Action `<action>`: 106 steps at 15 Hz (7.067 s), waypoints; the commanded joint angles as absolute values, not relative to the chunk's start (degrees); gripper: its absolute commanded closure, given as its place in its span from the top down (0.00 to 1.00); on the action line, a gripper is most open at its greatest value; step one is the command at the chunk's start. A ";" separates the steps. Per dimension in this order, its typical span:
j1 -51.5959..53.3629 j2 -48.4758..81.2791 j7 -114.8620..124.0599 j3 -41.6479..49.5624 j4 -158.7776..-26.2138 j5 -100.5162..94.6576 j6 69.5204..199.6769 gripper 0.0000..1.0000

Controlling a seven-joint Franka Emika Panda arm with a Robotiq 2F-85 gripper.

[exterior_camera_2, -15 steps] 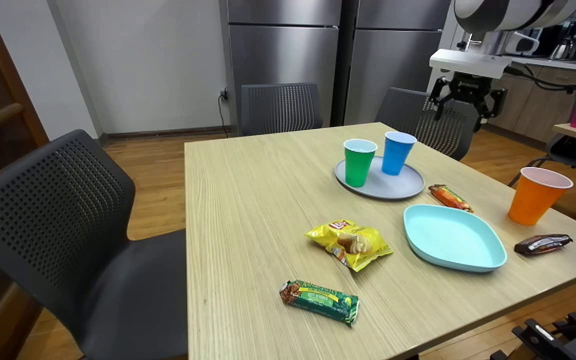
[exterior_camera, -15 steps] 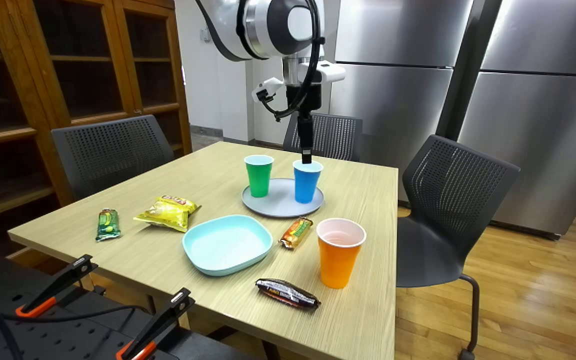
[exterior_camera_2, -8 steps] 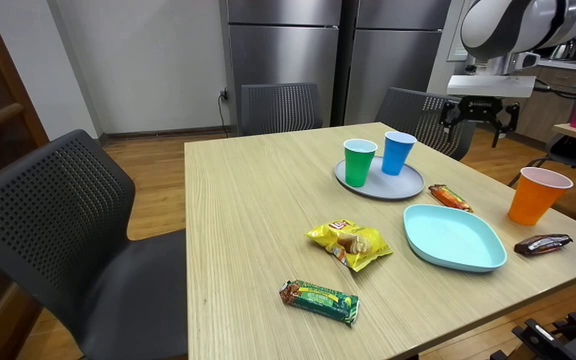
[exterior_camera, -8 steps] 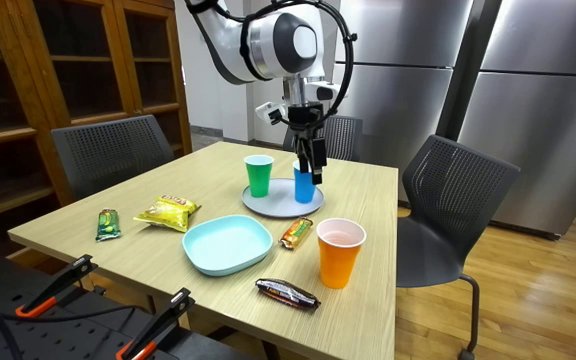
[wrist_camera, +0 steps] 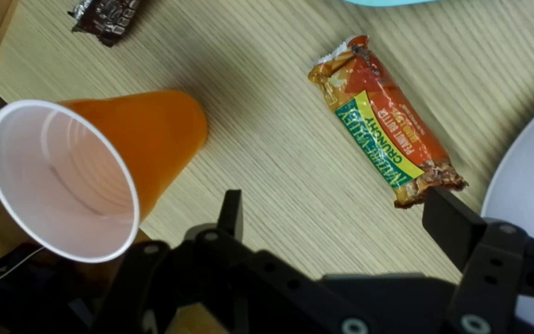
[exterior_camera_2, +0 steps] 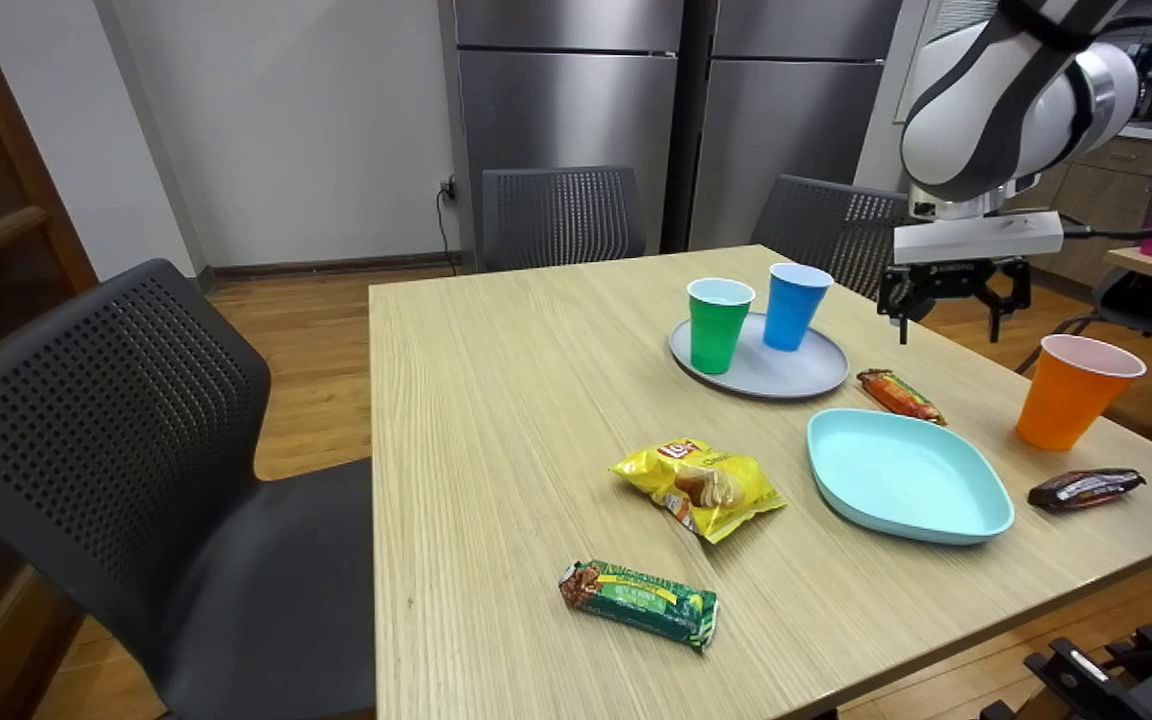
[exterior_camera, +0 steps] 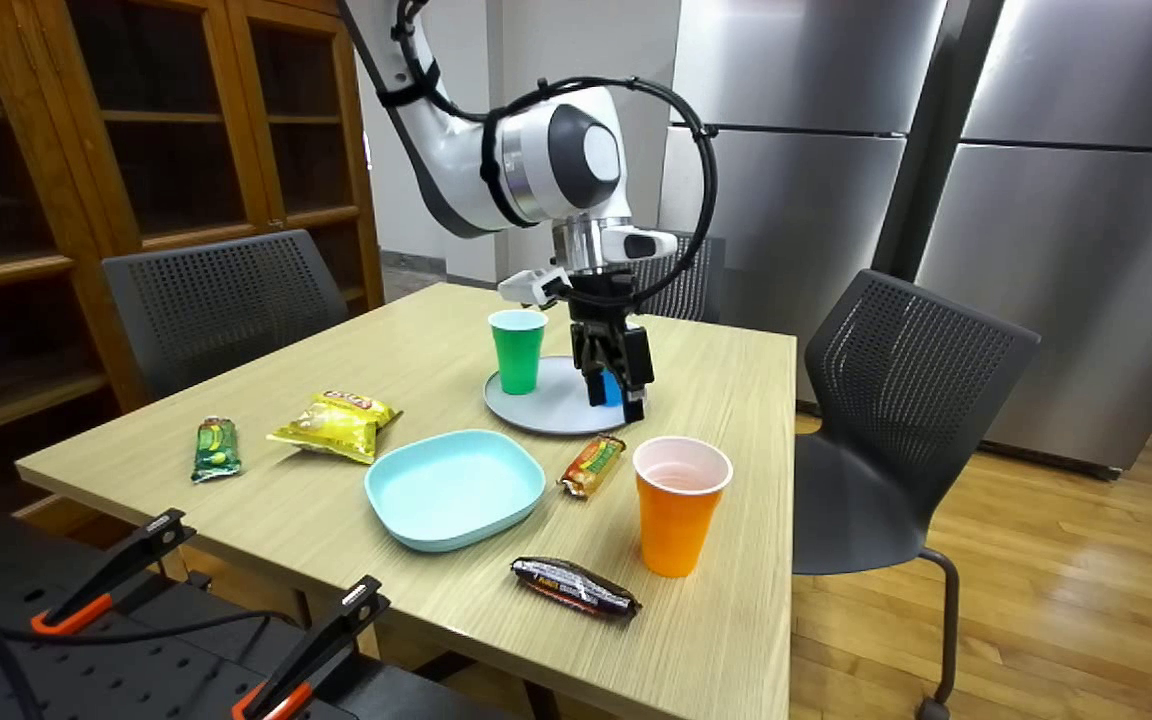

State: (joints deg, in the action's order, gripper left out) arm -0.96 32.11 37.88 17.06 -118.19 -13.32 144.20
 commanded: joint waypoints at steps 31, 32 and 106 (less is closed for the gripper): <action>-0.99 40.72 12.62 16.13 -115.16 -14.86 148.60 1.00; -0.96 40.26 11.31 16.04 -115.72 -15.02 149.25 1.00; 14.50 20.22 1.30 20.45 -152.11 -52.94 171.55 0.66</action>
State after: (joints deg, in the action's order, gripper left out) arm 13.18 20.85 -0.61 19.69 -151.60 -51.88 171.00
